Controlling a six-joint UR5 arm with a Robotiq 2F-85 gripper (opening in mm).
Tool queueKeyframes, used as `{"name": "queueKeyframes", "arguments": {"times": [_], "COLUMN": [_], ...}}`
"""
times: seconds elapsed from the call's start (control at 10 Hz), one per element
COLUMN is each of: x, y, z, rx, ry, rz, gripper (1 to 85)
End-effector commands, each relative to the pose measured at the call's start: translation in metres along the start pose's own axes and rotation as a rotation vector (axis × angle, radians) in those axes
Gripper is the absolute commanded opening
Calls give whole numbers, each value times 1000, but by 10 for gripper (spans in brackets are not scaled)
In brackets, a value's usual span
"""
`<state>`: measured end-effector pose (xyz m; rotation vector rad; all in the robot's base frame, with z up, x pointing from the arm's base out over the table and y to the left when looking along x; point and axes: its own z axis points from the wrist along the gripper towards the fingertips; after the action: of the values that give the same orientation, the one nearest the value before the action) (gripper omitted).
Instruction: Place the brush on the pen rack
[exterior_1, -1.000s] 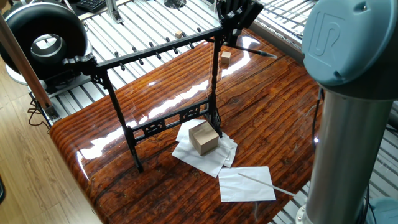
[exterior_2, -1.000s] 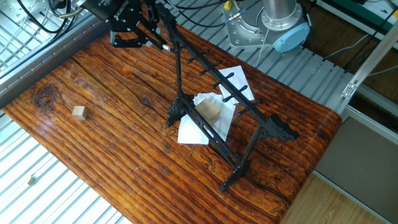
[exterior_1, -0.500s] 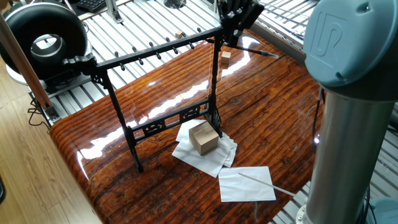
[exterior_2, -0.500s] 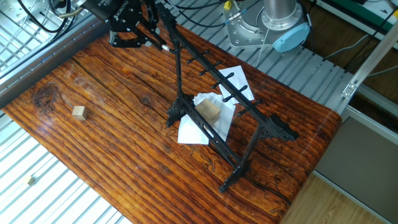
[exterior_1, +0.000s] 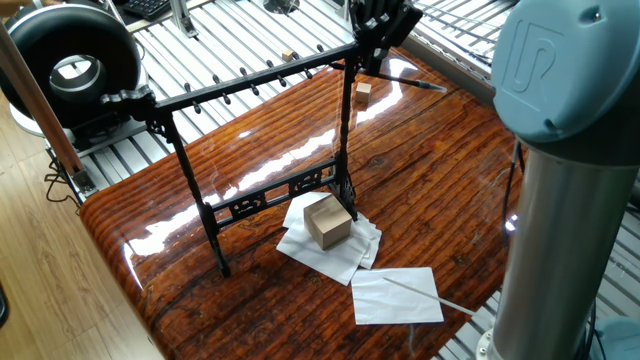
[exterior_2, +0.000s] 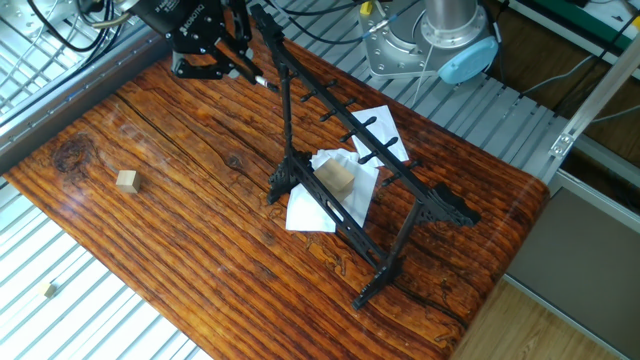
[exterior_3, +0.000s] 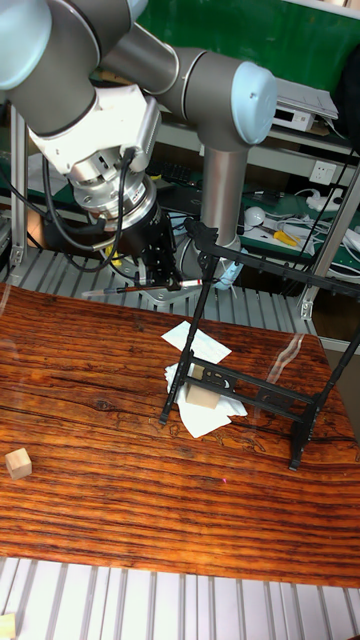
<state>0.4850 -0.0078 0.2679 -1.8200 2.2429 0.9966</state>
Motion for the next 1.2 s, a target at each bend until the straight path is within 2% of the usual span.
{"name": "queueKeyframes", "arguments": {"times": [0.0, 0.4, 0.6, 0.9, 1.1], "x": [-5, -7, -10, -12, -21], "y": [-7, -15, -15, -16, -18], "z": [-1, -2, -2, -4, -10], "rx": [30, 61, 61, 39, 10], "ry": [-17, -27, -37, -48, -65], "rz": [-5, 21, 25, 21, 28], "gripper": [10, 10, 10, 10, 10]}}
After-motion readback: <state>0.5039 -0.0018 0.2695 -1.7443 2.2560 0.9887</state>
